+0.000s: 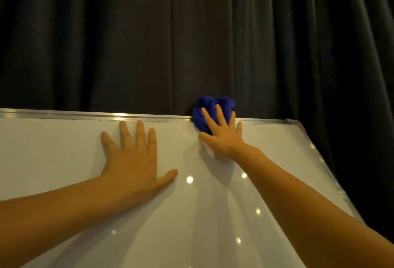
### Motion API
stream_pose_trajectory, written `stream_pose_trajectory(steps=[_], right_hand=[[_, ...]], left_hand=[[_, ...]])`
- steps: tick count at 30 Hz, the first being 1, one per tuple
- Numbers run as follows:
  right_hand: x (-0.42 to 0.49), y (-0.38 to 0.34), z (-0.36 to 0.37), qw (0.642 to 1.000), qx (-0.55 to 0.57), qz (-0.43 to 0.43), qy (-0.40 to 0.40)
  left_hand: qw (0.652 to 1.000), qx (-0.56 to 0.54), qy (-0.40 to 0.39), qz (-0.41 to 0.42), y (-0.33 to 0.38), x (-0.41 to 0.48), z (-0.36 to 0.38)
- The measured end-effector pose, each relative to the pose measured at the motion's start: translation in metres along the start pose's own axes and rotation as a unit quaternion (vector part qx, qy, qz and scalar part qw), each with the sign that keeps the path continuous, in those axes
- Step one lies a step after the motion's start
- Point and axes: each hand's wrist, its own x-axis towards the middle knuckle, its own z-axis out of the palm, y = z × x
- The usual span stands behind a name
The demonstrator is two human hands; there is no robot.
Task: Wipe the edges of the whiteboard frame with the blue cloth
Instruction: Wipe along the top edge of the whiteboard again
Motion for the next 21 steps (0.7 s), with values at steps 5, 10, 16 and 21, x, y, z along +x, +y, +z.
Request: stream_pose_trajectory(steps=[5, 10, 16, 21], right_hand=[[-0.009, -0.020, 0.017, 0.962, -0.043, -0.270, 0.021], [0.017, 0.078, -0.005, 0.999, -0.028, 0.026, 0.026], [0.021, 0.024, 0.013, 0.999, 0.030, -0.040, -0.021], [0.014, 0.032, 0.015, 0.987, -0.014, -0.160, 0.025]], left_hand=[[1.000, -0.006, 0.005, -0.030, 0.051, 0.009, 0.000], [1.000, 0.013, 0.011, 0.006, 0.039, 0.012, 0.008], [1.000, 0.015, 0.028, 0.004, 0.055, 0.025, 0.014], [0.997, 0.007, 0.076, 0.029, 0.074, 0.035, 0.018]])
